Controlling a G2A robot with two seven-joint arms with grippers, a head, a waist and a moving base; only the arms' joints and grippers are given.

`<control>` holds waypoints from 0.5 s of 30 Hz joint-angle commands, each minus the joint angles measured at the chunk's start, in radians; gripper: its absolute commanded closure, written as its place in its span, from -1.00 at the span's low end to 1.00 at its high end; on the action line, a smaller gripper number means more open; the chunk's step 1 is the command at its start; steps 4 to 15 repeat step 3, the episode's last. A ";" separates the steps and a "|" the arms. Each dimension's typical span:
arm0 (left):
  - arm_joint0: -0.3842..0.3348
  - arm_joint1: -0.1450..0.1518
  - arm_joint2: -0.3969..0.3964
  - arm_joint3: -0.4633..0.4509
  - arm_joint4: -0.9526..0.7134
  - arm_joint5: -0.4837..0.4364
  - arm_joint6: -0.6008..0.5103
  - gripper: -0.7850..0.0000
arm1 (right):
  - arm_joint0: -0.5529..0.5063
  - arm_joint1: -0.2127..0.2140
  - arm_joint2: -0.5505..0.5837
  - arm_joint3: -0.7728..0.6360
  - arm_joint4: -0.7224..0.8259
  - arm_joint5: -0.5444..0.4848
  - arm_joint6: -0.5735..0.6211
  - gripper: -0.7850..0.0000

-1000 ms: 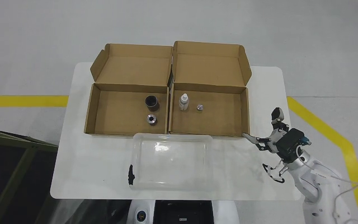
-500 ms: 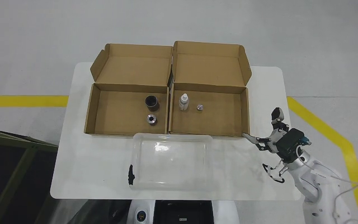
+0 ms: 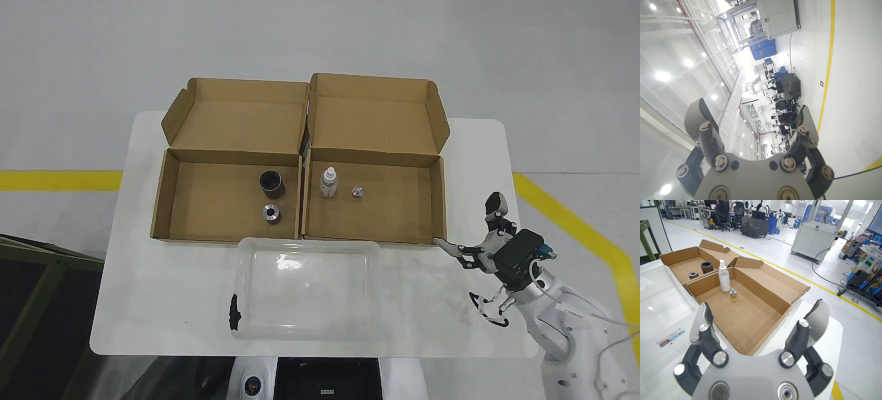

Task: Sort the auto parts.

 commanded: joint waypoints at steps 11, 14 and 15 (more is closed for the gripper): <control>0.000 0.000 0.000 0.000 0.000 0.000 0.000 -1.00 | 0.000 0.000 0.000 0.000 0.000 0.000 0.000 -1.00; 0.000 0.000 0.000 0.000 0.000 0.000 0.000 -1.00 | 0.000 0.000 0.000 0.000 0.000 0.000 0.000 -1.00; 0.000 0.000 0.000 0.000 0.000 0.000 0.000 -1.00 | 0.000 0.000 0.000 0.000 0.000 0.000 0.000 -1.00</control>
